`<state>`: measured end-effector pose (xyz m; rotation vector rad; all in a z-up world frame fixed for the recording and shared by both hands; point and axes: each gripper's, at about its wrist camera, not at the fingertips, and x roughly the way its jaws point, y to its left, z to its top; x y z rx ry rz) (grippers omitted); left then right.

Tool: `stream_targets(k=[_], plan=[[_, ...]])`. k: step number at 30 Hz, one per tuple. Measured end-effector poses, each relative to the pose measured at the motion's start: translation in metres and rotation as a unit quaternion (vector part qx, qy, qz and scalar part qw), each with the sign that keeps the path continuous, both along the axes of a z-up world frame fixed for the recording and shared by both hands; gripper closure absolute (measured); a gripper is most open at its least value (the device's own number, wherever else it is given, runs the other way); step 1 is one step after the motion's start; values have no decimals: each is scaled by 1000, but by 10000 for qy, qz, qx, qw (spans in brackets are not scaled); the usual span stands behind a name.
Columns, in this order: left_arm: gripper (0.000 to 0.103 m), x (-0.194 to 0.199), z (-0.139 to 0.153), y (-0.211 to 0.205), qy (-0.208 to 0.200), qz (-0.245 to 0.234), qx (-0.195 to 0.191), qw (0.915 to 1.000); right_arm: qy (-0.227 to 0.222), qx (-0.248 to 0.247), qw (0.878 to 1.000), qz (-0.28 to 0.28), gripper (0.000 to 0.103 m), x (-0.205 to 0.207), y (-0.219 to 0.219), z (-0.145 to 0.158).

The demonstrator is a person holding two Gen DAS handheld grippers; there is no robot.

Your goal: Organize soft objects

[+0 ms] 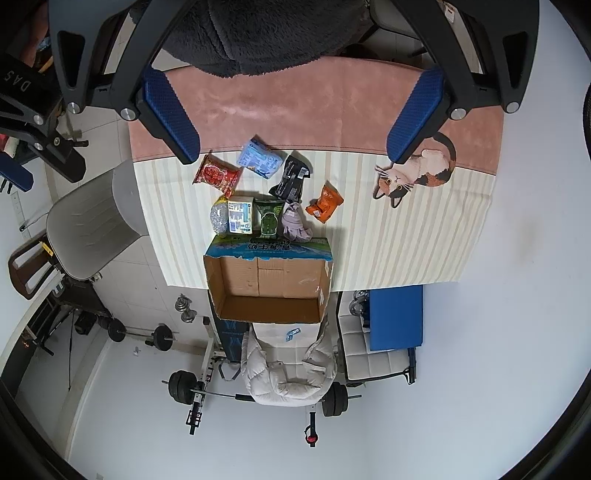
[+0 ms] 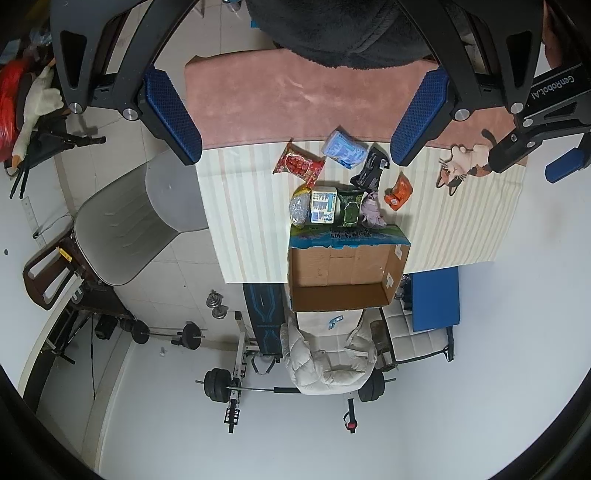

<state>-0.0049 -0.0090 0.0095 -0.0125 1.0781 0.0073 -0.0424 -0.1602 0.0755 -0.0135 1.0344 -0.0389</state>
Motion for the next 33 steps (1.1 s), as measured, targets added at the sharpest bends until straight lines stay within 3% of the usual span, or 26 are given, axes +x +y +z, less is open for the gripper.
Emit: stream_targets(k=[33], plan=[[0, -9, 0, -4, -80, 13, -33, 10000, -89, -53, 9999, 27, 0, -9, 2, -1]])
